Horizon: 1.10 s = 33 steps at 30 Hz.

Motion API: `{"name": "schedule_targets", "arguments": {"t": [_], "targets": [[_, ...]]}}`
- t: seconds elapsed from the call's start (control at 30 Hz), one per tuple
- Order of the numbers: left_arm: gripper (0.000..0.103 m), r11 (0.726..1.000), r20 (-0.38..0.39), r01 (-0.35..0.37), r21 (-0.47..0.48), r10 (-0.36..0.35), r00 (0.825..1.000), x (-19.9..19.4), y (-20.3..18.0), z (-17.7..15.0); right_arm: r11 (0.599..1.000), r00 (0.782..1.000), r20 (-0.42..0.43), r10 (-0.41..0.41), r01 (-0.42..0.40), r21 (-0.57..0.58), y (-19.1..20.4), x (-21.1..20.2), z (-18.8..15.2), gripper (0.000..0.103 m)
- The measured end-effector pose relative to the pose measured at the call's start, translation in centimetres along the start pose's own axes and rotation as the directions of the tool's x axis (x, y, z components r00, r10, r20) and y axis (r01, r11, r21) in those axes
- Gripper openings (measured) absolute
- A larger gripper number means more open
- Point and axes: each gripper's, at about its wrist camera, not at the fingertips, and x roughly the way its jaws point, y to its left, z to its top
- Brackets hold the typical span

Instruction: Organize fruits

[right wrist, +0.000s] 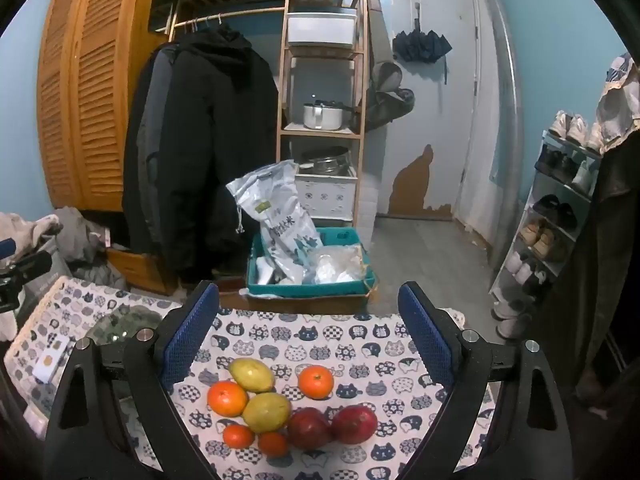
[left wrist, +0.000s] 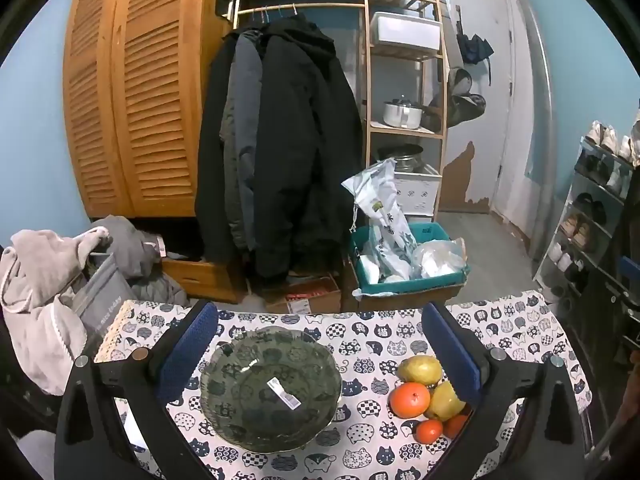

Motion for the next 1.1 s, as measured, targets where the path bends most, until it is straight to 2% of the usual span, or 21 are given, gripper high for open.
{"name": "schedule_targets", "arguments": {"t": [0.63, 1.1], "targets": [[0.103, 1.000, 0.018, -0.019, 0.008, 0.019, 1.000, -0.10, -0.03, -0.21, 1.000, 1.000, 0.010, 0.012, -0.011, -0.008, 0.15, -0.29, -0.04, 0.089], [0.103, 1.000, 0.018, -0.002, 0.007, 0.002, 1.000, -0.23, 0.19, 0.01, 1.000, 1.000, 0.005, 0.012, -0.012, -0.015, 0.45, -0.10, 0.07, 0.089]]}}
